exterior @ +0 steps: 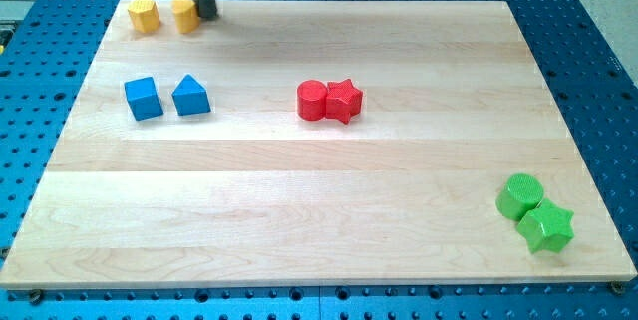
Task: Adjust the red star diagonally bottom right to the red circle
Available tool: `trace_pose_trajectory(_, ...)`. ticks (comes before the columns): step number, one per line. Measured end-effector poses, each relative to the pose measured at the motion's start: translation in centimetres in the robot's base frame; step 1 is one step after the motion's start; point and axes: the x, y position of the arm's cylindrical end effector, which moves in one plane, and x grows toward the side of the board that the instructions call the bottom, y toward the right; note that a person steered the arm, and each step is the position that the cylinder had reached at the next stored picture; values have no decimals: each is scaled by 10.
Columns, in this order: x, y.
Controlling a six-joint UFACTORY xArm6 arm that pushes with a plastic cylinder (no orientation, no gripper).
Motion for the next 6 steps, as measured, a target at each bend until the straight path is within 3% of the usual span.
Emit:
trace_pose_trajectory(1, 13, 7)
trace_pose_trajectory(3, 135, 89)
trace_pose_trajectory(5, 140, 244)
trace_pose_trajectory(6, 170, 282)
